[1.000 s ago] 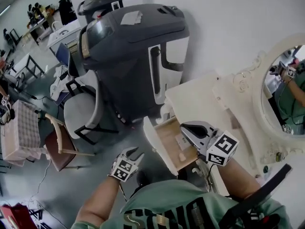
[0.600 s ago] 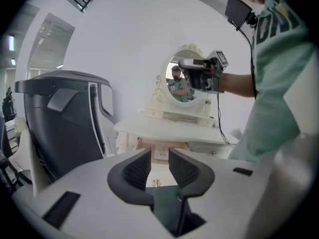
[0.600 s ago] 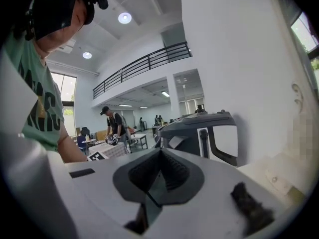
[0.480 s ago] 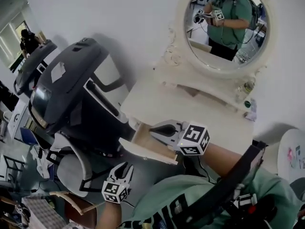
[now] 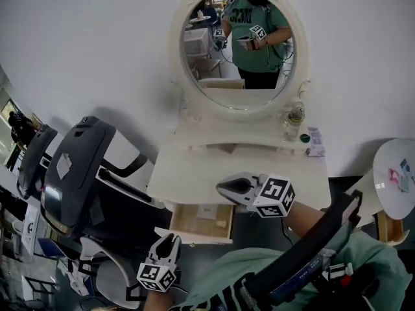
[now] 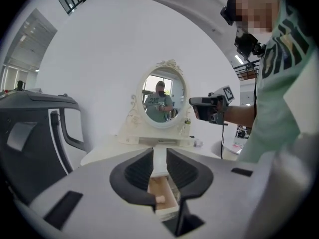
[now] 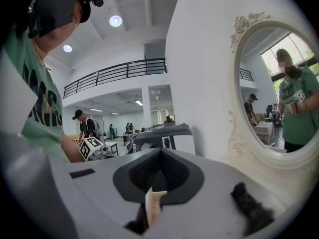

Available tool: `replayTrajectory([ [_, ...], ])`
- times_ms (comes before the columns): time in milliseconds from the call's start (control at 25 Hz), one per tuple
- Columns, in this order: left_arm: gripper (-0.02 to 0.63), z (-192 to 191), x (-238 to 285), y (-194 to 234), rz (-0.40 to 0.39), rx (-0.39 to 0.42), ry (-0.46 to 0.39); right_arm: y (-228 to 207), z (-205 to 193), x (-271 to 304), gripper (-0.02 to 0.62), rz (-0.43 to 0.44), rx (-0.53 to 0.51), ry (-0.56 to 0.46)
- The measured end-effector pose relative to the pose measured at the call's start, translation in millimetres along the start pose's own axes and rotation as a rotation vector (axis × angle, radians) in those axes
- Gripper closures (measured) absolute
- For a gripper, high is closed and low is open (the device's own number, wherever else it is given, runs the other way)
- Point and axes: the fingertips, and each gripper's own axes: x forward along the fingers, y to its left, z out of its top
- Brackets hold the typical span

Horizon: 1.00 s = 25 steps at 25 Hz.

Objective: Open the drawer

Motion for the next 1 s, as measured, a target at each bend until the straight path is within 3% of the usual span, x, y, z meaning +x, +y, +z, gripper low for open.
replayTrajectory([
  [320, 0.522, 51, 34, -55, -0.030, 0.024, -0.054, -42, 5, -83, 0.586, -0.062, 0.004, -0.040],
  [520, 0.522, 73, 53, -72, -0.101, 0.055, -0.045, -55, 2, -105, 0.586, -0.108, 0.018, -0.067],
  [760, 0.522, 100, 60, -42, -0.210, 0.085, -0.061, -57, -5, -105, 0.586, -0.232, 0.026, -0.068],
  [1000, 0.523, 119, 70, -4, -0.424, 0.190, -0.033, -44, 7, -86, 0.586, -0.452, 0.094, -0.137],
])
